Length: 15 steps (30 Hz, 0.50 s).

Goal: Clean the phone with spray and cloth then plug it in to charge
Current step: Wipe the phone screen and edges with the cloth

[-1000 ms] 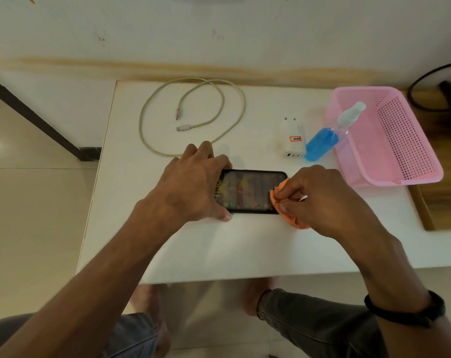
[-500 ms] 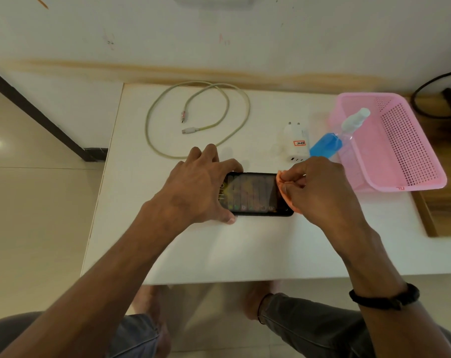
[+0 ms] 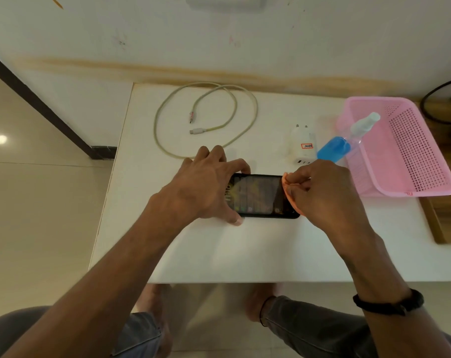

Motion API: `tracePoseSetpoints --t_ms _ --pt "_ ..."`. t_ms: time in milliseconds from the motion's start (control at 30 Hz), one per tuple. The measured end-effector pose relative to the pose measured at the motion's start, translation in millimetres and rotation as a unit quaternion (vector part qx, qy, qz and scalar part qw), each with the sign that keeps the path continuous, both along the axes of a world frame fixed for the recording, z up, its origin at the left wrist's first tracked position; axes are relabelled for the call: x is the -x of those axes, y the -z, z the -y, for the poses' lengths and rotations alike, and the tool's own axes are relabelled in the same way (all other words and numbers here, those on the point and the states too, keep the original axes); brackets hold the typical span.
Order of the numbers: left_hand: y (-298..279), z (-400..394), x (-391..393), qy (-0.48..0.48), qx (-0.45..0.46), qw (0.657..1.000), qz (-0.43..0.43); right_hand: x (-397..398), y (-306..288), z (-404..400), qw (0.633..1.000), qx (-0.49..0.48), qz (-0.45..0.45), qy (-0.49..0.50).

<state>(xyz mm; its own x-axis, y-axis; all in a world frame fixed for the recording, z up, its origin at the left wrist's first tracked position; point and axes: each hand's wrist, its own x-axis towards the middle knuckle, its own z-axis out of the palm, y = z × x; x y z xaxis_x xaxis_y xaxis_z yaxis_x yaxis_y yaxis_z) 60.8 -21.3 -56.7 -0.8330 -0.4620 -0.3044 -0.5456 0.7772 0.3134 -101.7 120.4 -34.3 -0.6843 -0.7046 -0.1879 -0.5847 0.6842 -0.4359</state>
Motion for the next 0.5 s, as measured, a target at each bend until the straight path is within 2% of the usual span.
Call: tracePoseSetpoints --t_ms 267,500 --pt "-1 1 2 -0.009 -0.015 1.0 0.006 -9 2 11 0.999 -0.035 -0.03 -0.009" --pt "-3 -5 2 -0.015 -0.008 1.0 0.005 -29 6 34 0.996 -0.041 -0.032 -0.075"
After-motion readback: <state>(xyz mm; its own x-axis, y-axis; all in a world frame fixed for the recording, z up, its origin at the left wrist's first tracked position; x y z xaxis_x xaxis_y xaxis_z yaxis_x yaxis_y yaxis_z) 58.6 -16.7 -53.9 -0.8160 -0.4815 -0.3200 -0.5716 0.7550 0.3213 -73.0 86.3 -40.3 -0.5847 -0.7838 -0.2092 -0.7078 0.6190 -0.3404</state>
